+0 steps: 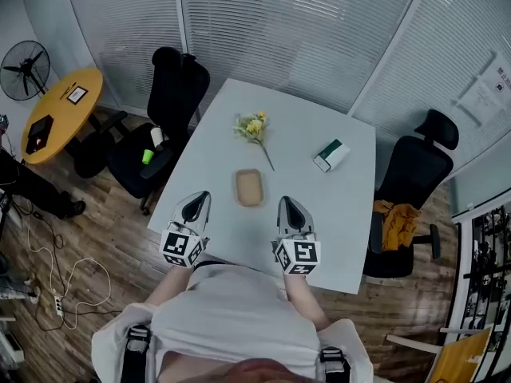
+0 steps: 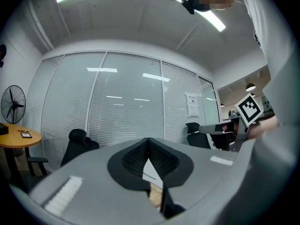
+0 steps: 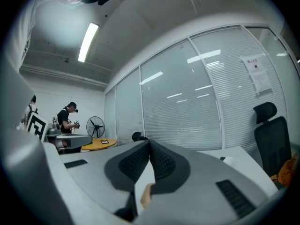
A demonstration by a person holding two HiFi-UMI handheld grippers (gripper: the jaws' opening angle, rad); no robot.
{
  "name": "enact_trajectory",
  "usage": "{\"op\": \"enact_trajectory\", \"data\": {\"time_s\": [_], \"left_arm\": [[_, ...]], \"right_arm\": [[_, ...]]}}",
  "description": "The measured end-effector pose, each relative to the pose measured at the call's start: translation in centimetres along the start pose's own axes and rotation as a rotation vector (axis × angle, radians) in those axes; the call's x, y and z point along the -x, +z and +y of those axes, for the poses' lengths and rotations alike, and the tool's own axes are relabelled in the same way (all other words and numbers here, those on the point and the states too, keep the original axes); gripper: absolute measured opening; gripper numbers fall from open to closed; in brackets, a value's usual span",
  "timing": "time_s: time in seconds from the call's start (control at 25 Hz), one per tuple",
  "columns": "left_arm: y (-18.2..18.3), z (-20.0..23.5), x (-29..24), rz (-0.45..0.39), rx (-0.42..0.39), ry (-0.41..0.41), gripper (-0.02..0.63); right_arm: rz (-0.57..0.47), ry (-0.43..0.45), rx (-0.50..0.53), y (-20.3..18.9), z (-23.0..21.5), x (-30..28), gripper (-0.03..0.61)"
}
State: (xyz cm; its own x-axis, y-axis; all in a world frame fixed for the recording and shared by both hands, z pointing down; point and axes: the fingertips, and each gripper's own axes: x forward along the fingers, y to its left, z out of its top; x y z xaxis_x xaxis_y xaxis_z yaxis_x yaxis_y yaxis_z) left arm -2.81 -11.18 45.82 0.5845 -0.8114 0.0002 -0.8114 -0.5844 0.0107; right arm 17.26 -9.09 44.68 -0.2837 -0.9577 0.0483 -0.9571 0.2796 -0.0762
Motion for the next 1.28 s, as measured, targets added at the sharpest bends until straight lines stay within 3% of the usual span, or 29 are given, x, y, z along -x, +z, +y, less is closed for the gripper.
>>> {"op": "enact_trajectory", "data": {"time_s": [0.68,1.28], "left_arm": [[-0.9,4.9,-4.7,0.040,0.027,-0.007,0.011],[-7.2,6.6,-6.5,0.181,0.135,-0.040,0.011]], "right_arm": [[0.055,0.007,-0.007,-0.4,-0.3,-7.1,0.009],[0.232,-0.029,-0.016,-6.7,-1.0,-9.5,0.009]]}}
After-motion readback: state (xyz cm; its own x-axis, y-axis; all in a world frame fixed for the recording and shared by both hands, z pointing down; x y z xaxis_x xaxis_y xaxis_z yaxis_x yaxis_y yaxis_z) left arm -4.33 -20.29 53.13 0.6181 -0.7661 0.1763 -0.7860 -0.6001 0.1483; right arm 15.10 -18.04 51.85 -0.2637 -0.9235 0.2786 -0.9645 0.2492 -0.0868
